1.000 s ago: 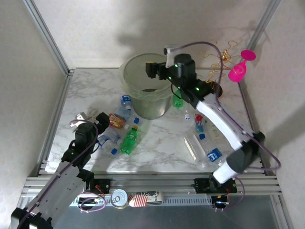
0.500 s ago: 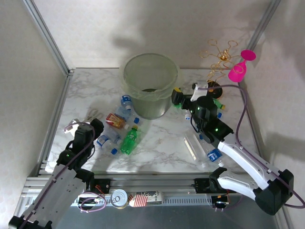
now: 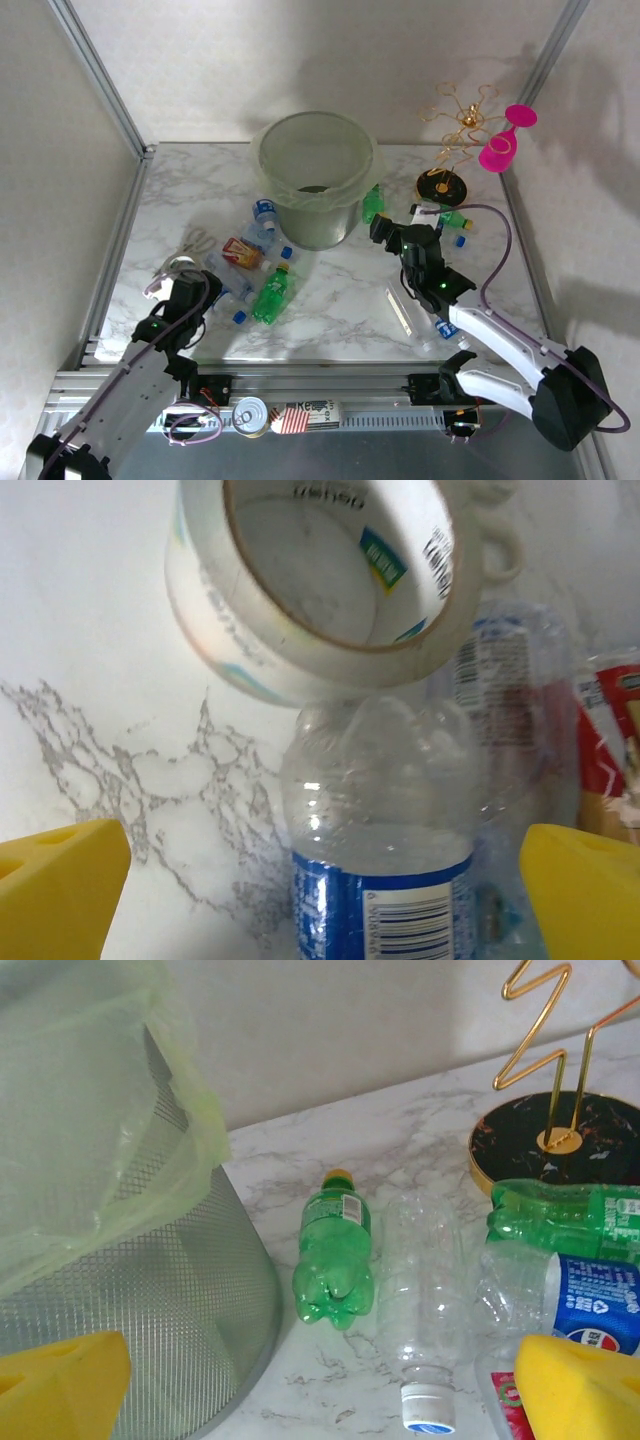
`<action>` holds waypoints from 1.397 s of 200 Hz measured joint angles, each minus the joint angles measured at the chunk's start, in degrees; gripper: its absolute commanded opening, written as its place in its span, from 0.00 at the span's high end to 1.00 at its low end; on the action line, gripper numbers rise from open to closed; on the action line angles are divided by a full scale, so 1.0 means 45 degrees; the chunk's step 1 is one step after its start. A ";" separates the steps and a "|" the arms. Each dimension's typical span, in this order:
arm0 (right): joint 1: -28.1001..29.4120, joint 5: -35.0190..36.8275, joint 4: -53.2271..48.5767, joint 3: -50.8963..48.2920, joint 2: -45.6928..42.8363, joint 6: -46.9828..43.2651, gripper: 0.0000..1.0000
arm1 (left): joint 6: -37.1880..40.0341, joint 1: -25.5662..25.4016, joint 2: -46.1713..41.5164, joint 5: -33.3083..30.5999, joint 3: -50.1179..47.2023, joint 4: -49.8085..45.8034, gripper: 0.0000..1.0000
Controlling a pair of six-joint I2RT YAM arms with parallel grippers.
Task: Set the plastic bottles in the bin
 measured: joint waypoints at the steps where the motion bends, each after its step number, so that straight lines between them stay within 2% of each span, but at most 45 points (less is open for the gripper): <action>1: -0.0005 0.0000 0.0010 0.0000 0.0019 0.0010 0.01 | -0.0019 0.0000 0.0015 0.0005 -0.0015 0.0019 0.01; 58: -0.0189 -0.0238 0.0180 0.0005 0.1345 0.0325 0.01 | -0.0199 0.0000 0.0729 0.0340 -0.0253 0.0899 0.05; 146: -0.0398 -0.0238 0.0228 0.0029 0.1409 0.0379 0.01 | 0.0019 0.0000 0.2871 0.0899 -0.0520 0.2555 0.09; 237: -0.0578 -0.0238 0.0228 0.0029 0.1404 0.0374 0.01 | 0.0403 0.0000 0.3604 0.0408 -0.0544 0.3327 0.32; 279: -0.0617 -0.0243 0.0228 0.0029 0.1399 0.0374 0.01 | 0.0544 0.0000 0.3337 0.0160 -0.0690 0.3701 0.51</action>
